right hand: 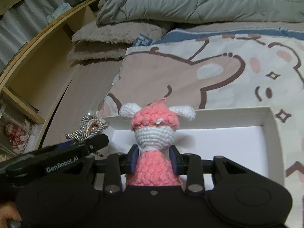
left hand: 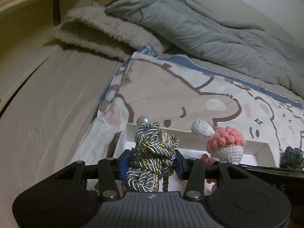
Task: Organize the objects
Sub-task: 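Lower the bunny into the white box and open the right tool while the left tool releases the cord there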
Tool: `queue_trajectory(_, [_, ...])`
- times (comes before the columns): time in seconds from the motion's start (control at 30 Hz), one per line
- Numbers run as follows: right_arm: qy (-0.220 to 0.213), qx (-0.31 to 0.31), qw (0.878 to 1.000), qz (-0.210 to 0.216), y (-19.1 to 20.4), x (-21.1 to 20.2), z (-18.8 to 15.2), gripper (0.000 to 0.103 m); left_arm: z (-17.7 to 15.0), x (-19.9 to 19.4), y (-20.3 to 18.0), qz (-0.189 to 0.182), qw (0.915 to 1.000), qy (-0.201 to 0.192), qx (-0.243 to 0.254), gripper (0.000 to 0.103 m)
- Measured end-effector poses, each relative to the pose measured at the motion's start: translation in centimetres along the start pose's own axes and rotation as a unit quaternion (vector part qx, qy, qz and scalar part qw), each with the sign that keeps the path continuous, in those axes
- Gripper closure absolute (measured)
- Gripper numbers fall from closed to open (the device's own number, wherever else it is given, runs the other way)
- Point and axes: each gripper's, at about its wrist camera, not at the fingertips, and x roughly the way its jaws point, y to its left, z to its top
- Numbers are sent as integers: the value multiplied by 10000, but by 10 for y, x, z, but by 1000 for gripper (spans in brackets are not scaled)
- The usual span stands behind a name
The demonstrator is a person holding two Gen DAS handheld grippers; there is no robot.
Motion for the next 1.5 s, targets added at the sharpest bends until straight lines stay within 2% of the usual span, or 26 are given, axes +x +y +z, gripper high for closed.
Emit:
queue_trajectory(0.1, [43,41,9999,93,2,8,1,66,-2,6,5,-12,9999,-4,-151,53])
queue_trajectory(0.17, [48,105,9998,154,2,12,2,64,-3,8,7,89,9997,-46,-225,37])
queue_trajectory(0.2, [42,159,9997,170,1,12,1,54,-3,7,6,193,9995,-25,-233,28])
queue_trajectory(0.23, [44,217,9996,195,0,11,1,50,-4,7,6,240,9995,-35,-216,28])
queue_trajectory(0.3, [-20,280,9995,167,-2,7,1,50,-5,7,7,240,9995,24,-182,28])
queue_trajectory(0.73, [17,328,9994,89,-16,-6,-4,63,-11,-7,1,256,9996,59,-124,31])
queue_trajectory(0.9, [217,824,9960,281,-29,11,-10,75,-12,-11,2,261,9995,53,-186,32])
queue_trajectory(1.0, [313,1170,9915,465,-33,27,-13,76,-12,-12,6,249,9995,58,-206,34])
queue_trajectory(1.33, [331,1016,9919,680,-5,51,-13,78,-12,-7,18,296,9987,130,-388,40])
queue_trajectory(1.5, [276,1012,9922,674,-7,42,-11,80,-13,-11,17,294,9988,131,-362,40])
